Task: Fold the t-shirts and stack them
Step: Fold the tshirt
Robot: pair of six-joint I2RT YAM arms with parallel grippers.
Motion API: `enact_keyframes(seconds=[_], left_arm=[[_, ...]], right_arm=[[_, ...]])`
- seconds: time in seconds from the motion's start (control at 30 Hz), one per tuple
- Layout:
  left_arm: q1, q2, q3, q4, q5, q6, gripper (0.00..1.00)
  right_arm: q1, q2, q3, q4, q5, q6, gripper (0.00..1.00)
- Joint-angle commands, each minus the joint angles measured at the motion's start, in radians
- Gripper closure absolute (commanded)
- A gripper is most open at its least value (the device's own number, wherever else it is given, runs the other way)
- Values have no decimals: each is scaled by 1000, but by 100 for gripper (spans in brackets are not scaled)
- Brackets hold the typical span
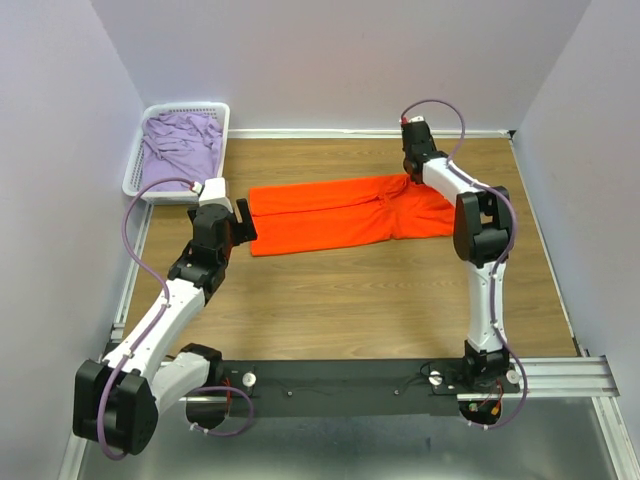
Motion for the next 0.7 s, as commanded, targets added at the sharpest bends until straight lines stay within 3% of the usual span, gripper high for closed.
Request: enact_keyframes(seconds=[0.0,0.17,0.27,0.4,0.57,0.67], left_arm=[[-7,11,-10,11,-1,3,14],[-7,17,-6,11,-4,3,14],[-7,23,-6,13,-1,4,14],[-9,25,-4,11,2,3,14],[-7,20,-3,10,1,1,14],[-7,14,-6,10,-2,0,14]], right_arm=[[-5,-58,5,7,-34,109,55],[-2,-200,-105,1,-325,305,56],[10,-234,-150,-1,-407,425,56],[65,-251,-189,-1,-341,572,56],[134,-222,-194,-53,-156,720,45],[157,-196,-182,-73,-94,773,44]])
